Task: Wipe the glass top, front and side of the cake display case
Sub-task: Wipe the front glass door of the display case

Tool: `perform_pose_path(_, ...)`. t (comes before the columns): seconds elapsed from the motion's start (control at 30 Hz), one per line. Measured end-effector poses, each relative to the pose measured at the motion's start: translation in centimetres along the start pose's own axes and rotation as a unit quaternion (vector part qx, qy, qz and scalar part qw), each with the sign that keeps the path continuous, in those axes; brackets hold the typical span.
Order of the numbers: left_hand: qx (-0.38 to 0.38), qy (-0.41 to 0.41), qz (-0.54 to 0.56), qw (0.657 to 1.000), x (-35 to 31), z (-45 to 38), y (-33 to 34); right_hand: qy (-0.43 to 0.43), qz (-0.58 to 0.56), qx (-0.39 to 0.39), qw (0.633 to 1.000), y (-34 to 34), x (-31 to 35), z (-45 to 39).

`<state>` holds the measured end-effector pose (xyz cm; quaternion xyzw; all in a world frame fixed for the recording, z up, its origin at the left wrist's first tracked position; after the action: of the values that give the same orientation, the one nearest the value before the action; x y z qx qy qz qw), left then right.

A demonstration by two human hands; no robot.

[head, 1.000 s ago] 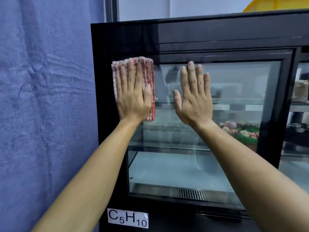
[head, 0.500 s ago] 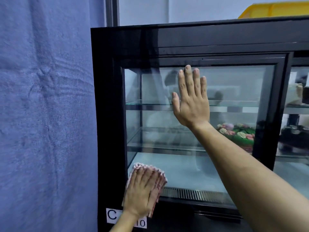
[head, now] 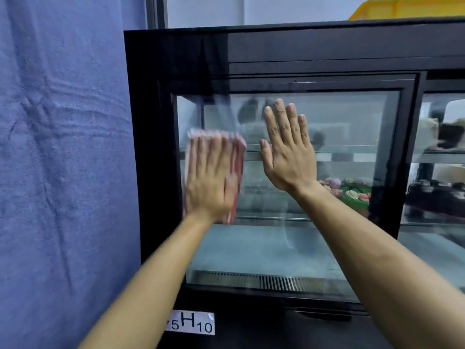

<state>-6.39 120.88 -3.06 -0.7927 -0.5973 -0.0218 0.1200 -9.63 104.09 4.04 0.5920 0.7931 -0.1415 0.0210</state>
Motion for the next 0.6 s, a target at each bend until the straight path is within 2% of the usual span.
perform_pose_path(0.13, 0.142, 0.125, -0.019, 0.982, -4.3, 21.5, 3.2, -0.017, 0.009, 0.004, 1.000, -0.2, 0.0, 1.5)
perform_pose_path(0.17, 0.170, 0.149, -0.032, 0.974, -4.7, 25.1, 3.5, -0.019, 0.013, 0.003, 1.000, -0.2, 0.0, 1.5)
perform_pose_path(0.23, 0.178, 0.181, -0.034, 0.967, -4.5, 26.6, 3.6, -0.018, 0.017, 0.005, 1.000, -0.1, 0.0, 1.5)
perform_pose_path(0.33, 0.109, 0.247, -0.013, 0.963, -3.6, 19.8, 2.7, -0.017, 0.012, 0.007, 1.000, -0.1, 0.1, 1.4)
perform_pose_path(0.37, 0.082, 0.243, -0.013, 0.966, -2.8, 16.1, 2.2, -0.016, 0.012, 0.007, 1.000, 0.0, 0.0, 1.4)
perform_pose_path(0.47, 0.000, 0.094, -0.012, 0.995, 1.6, 2.6, 0.2, -0.015, 0.012, 0.008, 1.000, -0.1, 0.0, 1.5)
perform_pose_path(0.53, -0.023, 0.001, -0.015, 1.000, 4.0, -5.1, -1.0, -0.014, 0.013, 0.006, 1.000, -0.1, 0.0, 1.4)
perform_pose_path(0.6, -0.030, -0.067, -0.024, 0.997, 4.9, -8.7, -1.9, -0.014, 0.008, 0.007, 1.000, -0.2, 0.0, 1.4)
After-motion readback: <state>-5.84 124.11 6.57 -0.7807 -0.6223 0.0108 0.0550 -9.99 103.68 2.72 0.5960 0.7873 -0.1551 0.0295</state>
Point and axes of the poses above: each hand's wrist, its own z-axis away from the middle knuckle, its own y-axis out of the palm, x = y × z, the point moved 8 cm from there along -z, towards the middle knuckle, and after that the axes turned 14 degrees about -z, right-handed, at the moved point
